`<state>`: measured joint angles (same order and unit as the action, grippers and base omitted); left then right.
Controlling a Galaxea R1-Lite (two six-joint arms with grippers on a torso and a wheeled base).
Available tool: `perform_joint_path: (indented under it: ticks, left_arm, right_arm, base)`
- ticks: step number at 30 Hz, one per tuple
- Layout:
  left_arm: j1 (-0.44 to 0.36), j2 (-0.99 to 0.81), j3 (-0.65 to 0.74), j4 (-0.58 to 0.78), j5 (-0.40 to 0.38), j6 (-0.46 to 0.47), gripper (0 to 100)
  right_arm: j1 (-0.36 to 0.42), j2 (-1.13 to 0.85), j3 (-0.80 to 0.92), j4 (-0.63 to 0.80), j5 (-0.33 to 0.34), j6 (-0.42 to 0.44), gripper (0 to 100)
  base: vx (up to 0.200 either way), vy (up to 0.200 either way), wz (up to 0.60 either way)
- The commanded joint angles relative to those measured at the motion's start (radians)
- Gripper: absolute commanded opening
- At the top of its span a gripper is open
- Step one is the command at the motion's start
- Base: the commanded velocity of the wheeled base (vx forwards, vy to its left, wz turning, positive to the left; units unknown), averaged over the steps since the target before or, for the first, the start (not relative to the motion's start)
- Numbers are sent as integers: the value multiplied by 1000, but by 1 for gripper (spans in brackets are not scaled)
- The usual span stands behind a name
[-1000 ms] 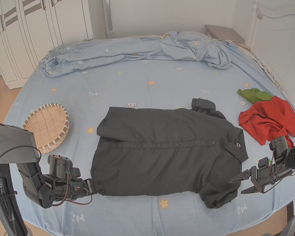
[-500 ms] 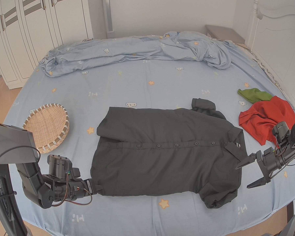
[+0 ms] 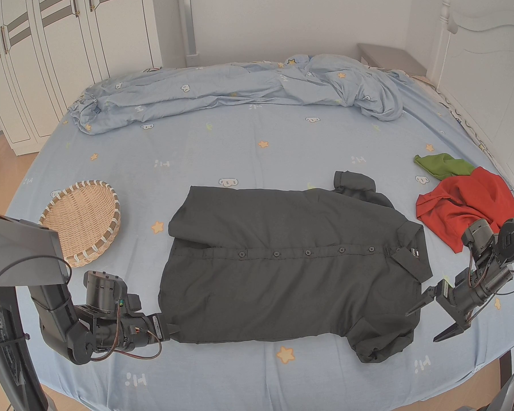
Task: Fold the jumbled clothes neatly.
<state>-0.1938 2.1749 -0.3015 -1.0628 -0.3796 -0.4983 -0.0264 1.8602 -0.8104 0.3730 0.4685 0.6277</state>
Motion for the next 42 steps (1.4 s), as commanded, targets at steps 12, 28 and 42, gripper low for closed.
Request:
perform_joint_path:
  ticks: [12,28,42]
  left_arm:
    - [2,-24,8,0,-1,0,0]
    - [-6,-40,18,0,-1,0,0]
    - [-6,-60,21,0,-2,-2,0]
  right_arm:
    - [220,112,-65,-5,-171,236,100]
    - [249,171,-92,-3,-243,274,100]
    - [247,116,-7,-28,-243,230,0]
  base:
    - [0,0,0]
    - [0,0,0]
    - [0,0,0]
